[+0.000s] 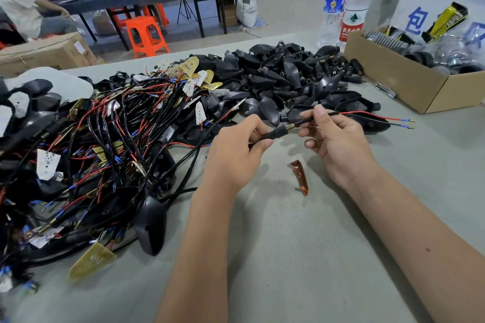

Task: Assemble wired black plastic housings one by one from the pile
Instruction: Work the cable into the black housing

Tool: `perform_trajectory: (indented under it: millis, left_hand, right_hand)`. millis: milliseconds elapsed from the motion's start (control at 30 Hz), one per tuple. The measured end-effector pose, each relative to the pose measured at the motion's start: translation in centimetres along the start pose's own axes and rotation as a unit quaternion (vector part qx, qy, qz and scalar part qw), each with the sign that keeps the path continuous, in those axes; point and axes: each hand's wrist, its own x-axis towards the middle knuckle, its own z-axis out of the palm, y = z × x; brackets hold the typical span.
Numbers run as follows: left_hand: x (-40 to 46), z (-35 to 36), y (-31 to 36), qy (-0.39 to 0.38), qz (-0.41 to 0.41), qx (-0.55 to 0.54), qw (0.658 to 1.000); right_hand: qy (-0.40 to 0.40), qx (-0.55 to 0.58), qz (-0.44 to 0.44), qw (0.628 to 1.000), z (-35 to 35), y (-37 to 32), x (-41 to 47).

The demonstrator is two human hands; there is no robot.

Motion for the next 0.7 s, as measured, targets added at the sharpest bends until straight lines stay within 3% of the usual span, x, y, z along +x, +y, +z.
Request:
perform_trajectory:
  millis: [333,533,700]
  left_hand:
    - [-0.2,-1.0,-2.3,-0.006,0.002,-0.034,0.999]
    - [-0.1,-0.2,-1.2,0.02,0.029,-0.023,0.999]
    - [-0.3,-0.1,-0.6,0.009,0.006,-0.041,0.999]
  right_hand:
    - [0.064,0.125,0.02,0.99,-1.1,-0.5,0.7]
    - [-0.078,-0.033,0.043,0.995,0.9,0.9,-0.4]
    - [-0.057,-0.042,0.028,0.997,1.4,1.4,-0.5]
